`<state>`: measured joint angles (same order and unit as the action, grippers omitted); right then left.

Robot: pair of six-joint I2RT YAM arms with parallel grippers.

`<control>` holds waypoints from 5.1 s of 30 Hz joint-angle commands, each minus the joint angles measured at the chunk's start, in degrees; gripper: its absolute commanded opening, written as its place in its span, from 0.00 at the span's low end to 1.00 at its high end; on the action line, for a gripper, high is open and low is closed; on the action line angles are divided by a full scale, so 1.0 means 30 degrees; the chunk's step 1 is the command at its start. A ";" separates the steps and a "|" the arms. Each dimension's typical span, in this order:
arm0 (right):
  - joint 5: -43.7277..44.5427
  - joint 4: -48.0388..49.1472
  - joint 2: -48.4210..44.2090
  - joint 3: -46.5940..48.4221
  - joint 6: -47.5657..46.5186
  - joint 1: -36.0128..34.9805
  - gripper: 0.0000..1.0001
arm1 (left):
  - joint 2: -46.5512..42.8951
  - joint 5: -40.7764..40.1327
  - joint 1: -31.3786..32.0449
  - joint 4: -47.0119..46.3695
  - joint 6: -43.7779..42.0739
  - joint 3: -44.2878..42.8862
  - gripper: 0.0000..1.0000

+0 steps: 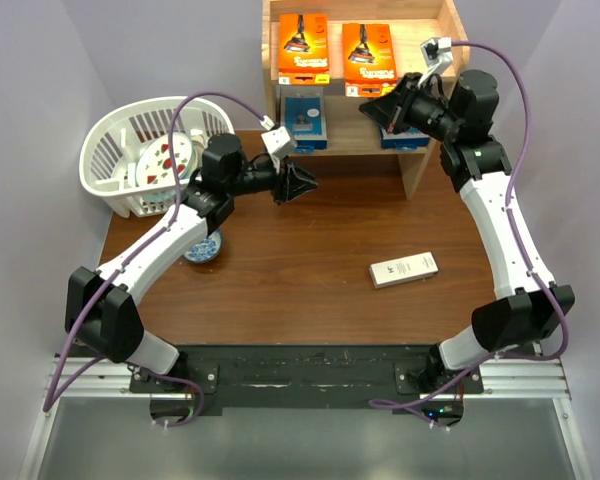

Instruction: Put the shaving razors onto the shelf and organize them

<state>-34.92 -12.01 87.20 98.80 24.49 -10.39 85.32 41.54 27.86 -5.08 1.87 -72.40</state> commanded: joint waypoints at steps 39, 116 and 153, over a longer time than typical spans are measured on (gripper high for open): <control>-0.2273 -0.8520 -0.5041 -0.8527 -1.4120 0.0037 0.74 | -0.1076 0.0684 -0.0966 -0.1385 0.0552 0.2658 0.50; 0.3845 -1.5535 0.8727 -0.5015 -3.3290 -0.0166 0.74 | 0.0125 0.1095 -0.0086 -0.0562 -0.1413 0.5237 0.96; 0.5105 -0.8656 0.1868 -1.2516 -1.9477 -0.3772 0.33 | 0.6480 0.0304 0.1583 -0.5129 0.3977 0.6088 0.00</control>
<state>-20.34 -42.30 89.69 58.83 -53.30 -21.96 102.87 41.76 32.08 -14.09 11.18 -51.88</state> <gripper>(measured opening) 0.352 0.012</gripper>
